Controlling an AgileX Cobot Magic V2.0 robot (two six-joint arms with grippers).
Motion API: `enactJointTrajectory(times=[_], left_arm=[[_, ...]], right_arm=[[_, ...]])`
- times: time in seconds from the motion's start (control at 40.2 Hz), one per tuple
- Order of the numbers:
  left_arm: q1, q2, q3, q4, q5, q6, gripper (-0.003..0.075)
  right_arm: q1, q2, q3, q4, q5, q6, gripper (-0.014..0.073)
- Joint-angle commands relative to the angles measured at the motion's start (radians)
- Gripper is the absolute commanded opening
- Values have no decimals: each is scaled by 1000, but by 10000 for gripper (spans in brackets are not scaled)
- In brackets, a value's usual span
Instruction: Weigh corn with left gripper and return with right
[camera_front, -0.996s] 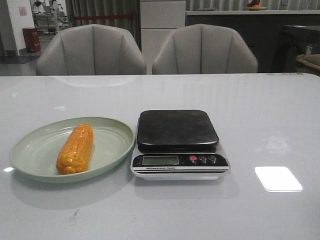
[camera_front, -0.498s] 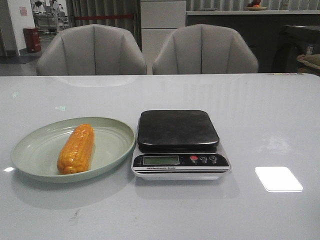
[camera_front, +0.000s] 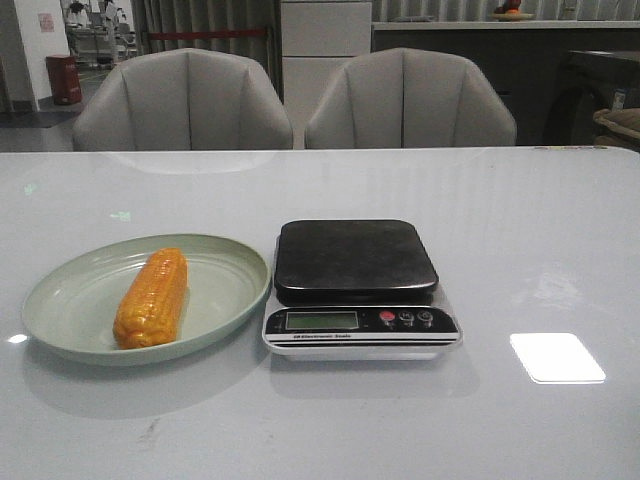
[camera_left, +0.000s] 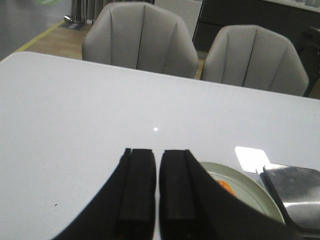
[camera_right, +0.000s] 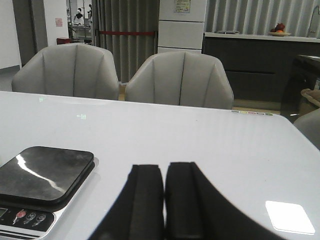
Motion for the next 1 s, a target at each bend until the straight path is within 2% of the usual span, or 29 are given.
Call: enactJointTrajectory(times=[0.0, 0.124, 0.249, 0.473, 0.722, 0.971], left_arm=[[-2, 43, -47, -8, -55, 4, 288], [-2, 95, -60, -8, -46, 26, 475], [-13, 149, -100, -8, -2, 26, 580], [-113, 312, -201, -8, 60, 26, 587], [-288, 589, -322, -16, 62, -11, 587], [-351, 879, -445, -16, 68, -38, 587]], right_arm=[[-7, -19, 4, -10, -72, -8, 193], [-7, -19, 4, -10, -72, -8, 193], [-7, -19, 4, -10, -72, -8, 193], [-7, -19, 4, -10, -72, -8, 193], [-7, -19, 4, -10, -72, -8, 193], [-7, -19, 4, -10, -72, -8, 193]])
